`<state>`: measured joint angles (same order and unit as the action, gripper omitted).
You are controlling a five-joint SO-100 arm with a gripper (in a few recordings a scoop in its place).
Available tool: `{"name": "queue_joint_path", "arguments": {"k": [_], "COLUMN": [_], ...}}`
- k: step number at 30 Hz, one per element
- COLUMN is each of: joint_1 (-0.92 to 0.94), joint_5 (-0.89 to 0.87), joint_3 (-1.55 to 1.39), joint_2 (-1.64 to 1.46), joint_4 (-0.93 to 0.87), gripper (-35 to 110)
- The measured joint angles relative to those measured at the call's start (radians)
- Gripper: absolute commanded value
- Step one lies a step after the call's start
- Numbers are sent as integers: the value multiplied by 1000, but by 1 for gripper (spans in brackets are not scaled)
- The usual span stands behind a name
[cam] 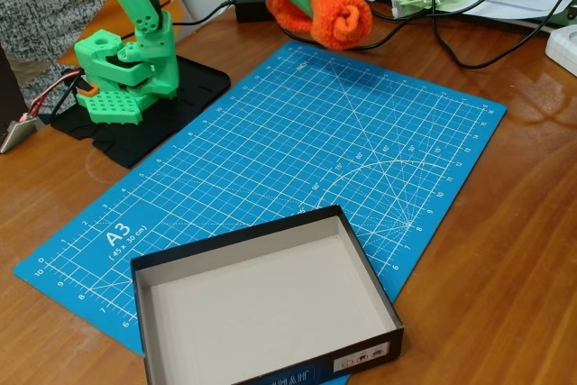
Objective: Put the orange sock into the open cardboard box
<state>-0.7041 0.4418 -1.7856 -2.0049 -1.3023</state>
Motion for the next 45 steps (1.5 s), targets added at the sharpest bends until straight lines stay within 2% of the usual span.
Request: {"name": "queue_joint_path", "arguments": {"k": [6,11,16,21,29,38,45], "joint_1": [126,426,730,916,1085,1216,1276], "joint_5": [29,-35,-175,-387,-534,-457,-417], "joint_3": [48,155,265,423,632,772,772], "joint_2": [-103,35,252,430,643,819,867], "joint_4": [-48,-9,75,87,81,103,206], "gripper": [0,0,0,0,0,0,0]}}
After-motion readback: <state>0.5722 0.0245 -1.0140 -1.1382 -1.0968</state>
